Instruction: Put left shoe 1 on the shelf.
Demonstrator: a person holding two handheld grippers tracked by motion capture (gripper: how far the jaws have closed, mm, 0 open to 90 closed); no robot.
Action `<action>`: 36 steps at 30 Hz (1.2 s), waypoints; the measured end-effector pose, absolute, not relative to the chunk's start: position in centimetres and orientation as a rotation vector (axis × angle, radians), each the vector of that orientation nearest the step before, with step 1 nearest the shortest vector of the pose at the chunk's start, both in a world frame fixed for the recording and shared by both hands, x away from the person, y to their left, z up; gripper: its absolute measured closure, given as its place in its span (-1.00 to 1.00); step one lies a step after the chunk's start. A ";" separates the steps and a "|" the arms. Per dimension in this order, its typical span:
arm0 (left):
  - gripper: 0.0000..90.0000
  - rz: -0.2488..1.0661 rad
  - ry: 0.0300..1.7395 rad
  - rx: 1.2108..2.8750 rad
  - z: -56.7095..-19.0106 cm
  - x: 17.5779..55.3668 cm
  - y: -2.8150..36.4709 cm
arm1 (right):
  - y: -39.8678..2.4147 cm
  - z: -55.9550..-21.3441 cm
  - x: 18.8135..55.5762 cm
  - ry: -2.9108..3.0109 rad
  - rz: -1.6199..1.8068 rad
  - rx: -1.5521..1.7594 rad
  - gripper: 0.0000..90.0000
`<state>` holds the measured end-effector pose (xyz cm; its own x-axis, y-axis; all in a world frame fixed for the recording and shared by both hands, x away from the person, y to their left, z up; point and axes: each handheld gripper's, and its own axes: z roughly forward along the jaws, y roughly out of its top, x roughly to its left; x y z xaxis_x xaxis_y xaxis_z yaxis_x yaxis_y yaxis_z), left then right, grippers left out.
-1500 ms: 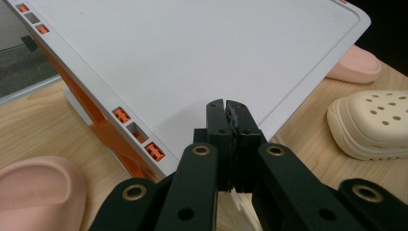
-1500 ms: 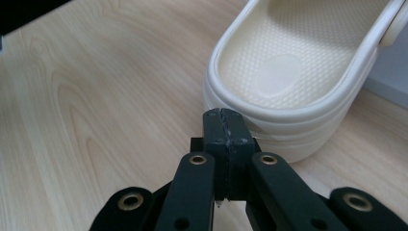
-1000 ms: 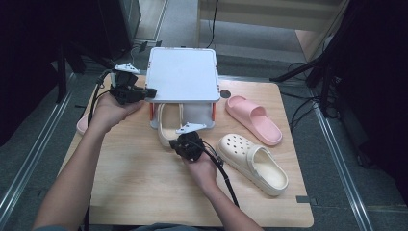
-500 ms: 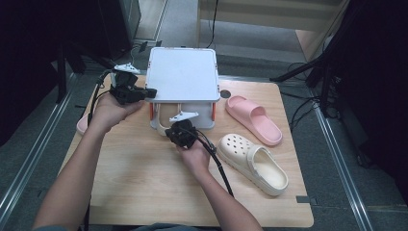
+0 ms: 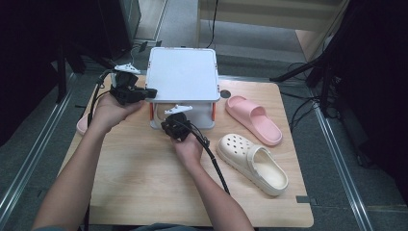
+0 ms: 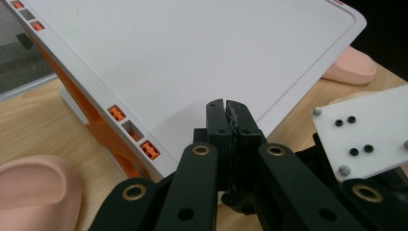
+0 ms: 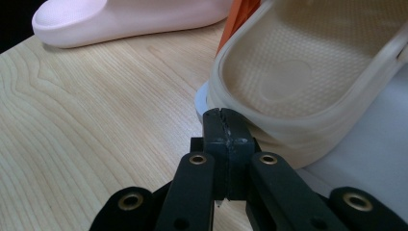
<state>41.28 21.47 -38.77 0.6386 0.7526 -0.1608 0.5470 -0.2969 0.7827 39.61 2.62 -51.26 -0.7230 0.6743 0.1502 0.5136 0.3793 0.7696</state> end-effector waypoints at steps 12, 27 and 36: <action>0.83 0.264 1.020 1.965 -38.8 41.4 21.5 | 1.4 -49.5 38.0 2.504 1.331 1.037 1.00; 0.08 0.190 0.983 1.977 -37.3 39.7 20.4 | -3.6 -46.0 33.9 2.575 1.438 0.950 0.59; 0.01 0.129 0.940 2.007 -37.4 38.1 19.8 | -7.6 -44.7 32.2 2.564 1.450 0.930 0.48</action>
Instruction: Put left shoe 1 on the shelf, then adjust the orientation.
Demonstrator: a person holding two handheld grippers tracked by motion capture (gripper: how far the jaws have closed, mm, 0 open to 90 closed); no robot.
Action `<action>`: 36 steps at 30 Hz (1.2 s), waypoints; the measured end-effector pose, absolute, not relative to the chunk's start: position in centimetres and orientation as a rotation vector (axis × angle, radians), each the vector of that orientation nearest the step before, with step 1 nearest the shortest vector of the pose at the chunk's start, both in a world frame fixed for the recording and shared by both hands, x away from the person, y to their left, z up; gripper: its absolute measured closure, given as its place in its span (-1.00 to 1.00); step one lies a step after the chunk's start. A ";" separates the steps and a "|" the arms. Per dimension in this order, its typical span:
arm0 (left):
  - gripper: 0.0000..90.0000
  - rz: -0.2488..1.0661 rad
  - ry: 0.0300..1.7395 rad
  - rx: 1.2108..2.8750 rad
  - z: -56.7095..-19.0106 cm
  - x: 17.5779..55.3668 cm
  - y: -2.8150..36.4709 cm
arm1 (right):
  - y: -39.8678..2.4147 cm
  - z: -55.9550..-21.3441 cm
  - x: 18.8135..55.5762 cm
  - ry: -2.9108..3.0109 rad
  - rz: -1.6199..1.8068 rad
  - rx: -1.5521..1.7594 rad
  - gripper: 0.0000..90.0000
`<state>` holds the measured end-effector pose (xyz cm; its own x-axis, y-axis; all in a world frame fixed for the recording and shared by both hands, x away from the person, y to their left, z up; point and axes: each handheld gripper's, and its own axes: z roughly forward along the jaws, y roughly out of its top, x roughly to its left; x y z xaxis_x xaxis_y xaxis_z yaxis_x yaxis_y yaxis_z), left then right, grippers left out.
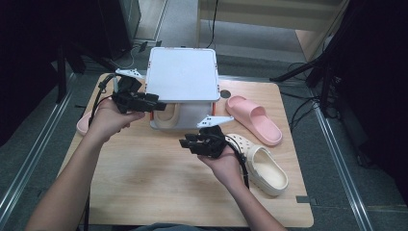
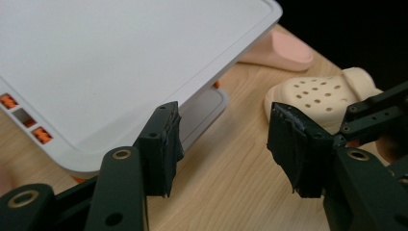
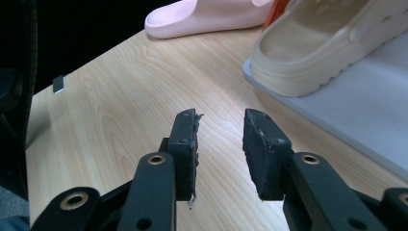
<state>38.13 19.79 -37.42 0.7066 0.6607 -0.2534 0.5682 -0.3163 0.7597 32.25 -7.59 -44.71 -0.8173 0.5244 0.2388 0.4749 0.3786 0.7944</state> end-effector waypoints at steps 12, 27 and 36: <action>0.03 0.129 0.905 2.016 -38.5 35.4 19.1 | -11.4 -44.1 30.9 2.561 1.431 0.902 0.42; 0.10 0.145 0.913 2.008 -41.9 32.5 19.4 | -16.6 -45.3 30.3 2.532 1.406 0.977 0.42; 0.11 0.136 0.937 2.026 -44.3 31.4 19.5 | -19.2 -45.4 29.8 2.507 1.365 1.023 0.43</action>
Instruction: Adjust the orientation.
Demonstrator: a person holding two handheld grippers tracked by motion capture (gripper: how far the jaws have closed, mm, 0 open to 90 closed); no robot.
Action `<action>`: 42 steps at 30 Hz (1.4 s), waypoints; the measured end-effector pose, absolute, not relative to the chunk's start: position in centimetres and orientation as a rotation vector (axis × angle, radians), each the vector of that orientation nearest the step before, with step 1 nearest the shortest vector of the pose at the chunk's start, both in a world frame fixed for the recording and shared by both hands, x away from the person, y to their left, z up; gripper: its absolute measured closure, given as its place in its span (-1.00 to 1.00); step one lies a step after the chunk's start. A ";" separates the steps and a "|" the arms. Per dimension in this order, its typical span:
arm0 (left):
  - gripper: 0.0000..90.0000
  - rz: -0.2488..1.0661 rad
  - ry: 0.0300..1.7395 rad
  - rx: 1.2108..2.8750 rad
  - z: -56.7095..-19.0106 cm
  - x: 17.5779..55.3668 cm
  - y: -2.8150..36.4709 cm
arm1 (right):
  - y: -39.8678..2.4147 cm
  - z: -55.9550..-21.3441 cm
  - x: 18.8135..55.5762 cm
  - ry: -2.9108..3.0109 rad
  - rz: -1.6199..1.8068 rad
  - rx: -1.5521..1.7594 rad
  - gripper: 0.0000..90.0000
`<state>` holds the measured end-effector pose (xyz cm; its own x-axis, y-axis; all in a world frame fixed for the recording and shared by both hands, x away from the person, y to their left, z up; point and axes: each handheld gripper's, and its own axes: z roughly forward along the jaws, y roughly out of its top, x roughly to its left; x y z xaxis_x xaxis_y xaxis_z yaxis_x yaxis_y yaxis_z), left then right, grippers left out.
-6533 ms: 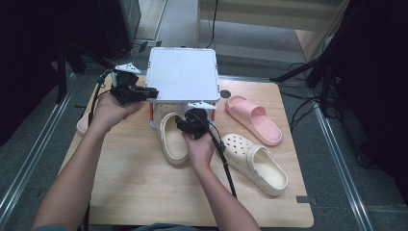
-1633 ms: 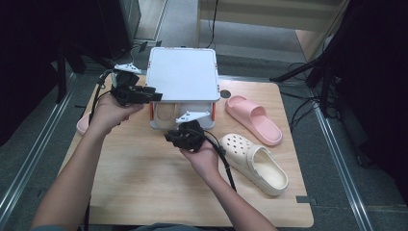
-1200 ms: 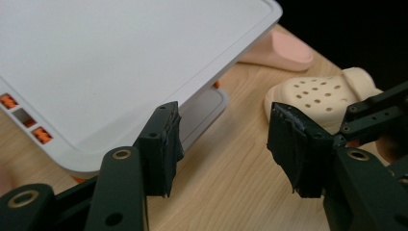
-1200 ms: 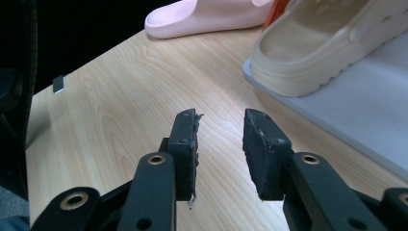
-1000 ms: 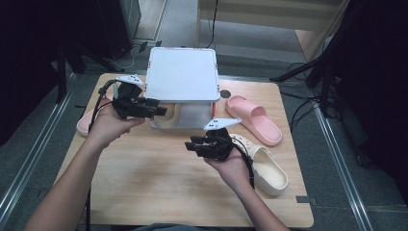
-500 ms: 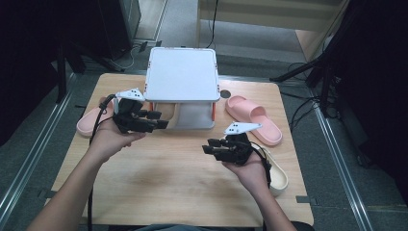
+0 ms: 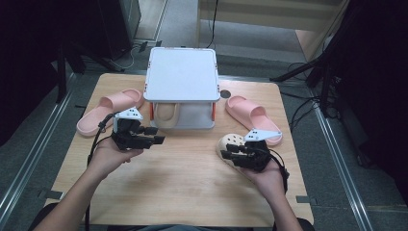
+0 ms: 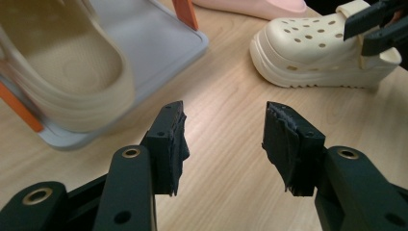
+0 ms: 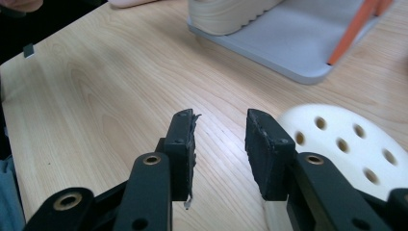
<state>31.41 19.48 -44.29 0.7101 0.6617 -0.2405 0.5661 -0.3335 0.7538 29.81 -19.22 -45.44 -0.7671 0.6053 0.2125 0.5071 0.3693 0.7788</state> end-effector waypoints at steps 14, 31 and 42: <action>0.08 0.152 0.895 2.041 -45.2 32.1 18.4 | -23.1 -45.4 28.0 2.439 1.311 1.140 0.43; 0.09 0.147 0.879 2.072 -45.4 33.5 17.3 | -26.4 -45.4 25.7 2.339 1.289 1.270 0.40; 0.09 0.153 0.880 2.067 -45.3 33.4 17.3 | -25.8 -47.2 27.5 2.405 1.241 1.312 0.37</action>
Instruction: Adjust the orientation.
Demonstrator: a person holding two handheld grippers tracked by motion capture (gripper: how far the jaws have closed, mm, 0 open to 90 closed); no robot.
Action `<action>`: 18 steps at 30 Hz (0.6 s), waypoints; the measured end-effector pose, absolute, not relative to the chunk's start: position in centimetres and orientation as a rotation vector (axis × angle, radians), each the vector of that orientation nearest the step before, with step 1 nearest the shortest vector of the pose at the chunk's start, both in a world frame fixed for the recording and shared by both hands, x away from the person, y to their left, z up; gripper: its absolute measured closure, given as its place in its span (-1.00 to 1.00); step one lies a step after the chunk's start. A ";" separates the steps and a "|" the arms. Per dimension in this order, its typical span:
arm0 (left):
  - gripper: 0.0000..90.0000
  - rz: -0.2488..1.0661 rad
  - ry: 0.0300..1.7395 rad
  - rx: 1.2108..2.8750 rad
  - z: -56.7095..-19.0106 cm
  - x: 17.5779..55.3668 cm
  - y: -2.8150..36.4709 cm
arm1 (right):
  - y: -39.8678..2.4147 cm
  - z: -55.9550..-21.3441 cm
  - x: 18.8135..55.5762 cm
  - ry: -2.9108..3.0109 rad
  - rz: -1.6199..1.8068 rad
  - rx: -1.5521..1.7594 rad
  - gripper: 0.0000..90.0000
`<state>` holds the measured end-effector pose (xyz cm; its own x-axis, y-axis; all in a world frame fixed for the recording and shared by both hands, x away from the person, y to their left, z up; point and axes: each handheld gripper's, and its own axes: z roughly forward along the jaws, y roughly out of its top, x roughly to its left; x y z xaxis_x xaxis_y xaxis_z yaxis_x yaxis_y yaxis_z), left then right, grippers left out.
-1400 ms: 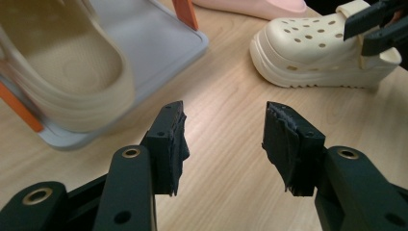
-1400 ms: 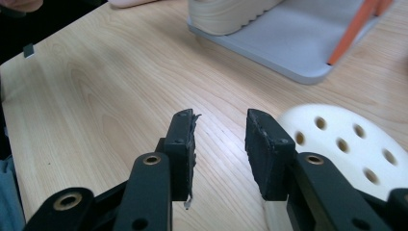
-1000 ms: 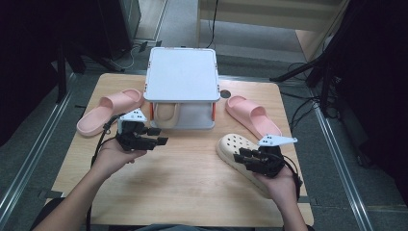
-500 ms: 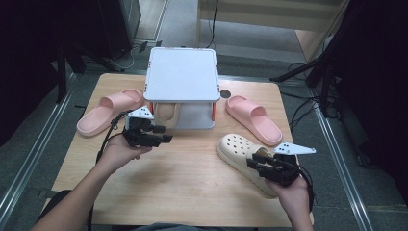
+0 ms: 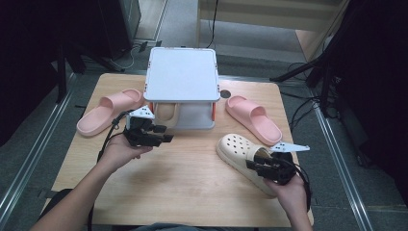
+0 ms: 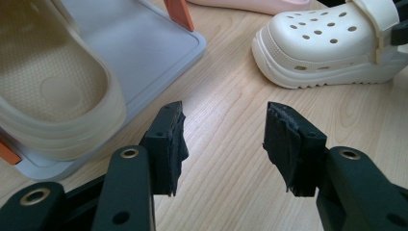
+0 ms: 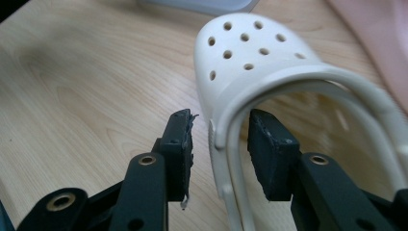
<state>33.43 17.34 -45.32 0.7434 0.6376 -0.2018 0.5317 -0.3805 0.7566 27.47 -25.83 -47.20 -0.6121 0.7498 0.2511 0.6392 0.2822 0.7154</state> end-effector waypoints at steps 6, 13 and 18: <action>0.09 0.166 0.886 2.047 -45.0 33.3 17.7 | -24.8 -48.0 28.7 2.467 1.197 1.323 0.70; 0.11 0.176 0.895 2.051 -44.9 33.2 18.0 | -24.7 -47.5 29.0 2.441 1.179 1.351 0.72; 0.11 0.190 0.902 2.041 -44.8 32.6 18.2 | -23.6 -46.8 29.0 2.449 1.217 1.316 0.72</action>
<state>32.63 18.23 -44.83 0.7256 0.6610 -0.1910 0.5282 -0.3573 0.7703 28.96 -23.62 -46.81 -0.6193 0.7407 0.2604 0.6548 0.3043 0.6918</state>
